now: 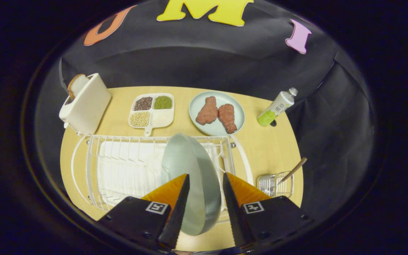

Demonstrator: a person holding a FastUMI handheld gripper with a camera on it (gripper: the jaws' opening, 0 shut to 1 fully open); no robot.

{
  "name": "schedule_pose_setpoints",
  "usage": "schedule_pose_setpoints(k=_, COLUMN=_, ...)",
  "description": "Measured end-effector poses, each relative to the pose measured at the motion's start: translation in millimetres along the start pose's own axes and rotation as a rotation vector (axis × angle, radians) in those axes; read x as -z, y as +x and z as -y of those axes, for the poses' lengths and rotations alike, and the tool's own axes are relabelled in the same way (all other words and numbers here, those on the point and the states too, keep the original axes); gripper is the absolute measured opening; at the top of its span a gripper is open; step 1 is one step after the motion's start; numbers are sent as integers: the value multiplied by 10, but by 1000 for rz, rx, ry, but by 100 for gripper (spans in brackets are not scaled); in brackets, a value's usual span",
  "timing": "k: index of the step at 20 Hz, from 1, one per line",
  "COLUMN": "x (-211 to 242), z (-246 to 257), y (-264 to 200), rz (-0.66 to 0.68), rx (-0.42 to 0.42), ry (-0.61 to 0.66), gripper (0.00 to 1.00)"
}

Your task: Take the plate from the dish rack, then take the spoon from the basket and place it into the plate.

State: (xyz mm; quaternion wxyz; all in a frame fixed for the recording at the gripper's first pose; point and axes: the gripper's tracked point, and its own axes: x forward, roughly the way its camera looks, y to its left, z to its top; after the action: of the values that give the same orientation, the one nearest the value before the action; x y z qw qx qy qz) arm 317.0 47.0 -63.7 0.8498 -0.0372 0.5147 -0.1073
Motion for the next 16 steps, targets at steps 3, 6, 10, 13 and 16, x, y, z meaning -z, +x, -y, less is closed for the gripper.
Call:
schedule_pose_setpoints(k=3, x=-1, z=-77, y=-66, rz=13, rx=41, ry=-36, gripper=30)
schedule_pose_setpoints(k=6, x=1, z=-143, y=-199, rz=35, rx=102, ry=-66, gripper=27)
schedule_pose_setpoints(k=10, x=-55, z=-131, y=-355, rz=89, rx=202, ry=-61, gripper=25)
schedule_pose_setpoints(k=13, x=-68, z=-113, y=-481, rz=127, rx=246, ry=-48, gripper=24)
schedule_pose_setpoints(k=16, x=-51, z=-58, y=-630, rz=160, rx=267, ry=-42, gripper=24)
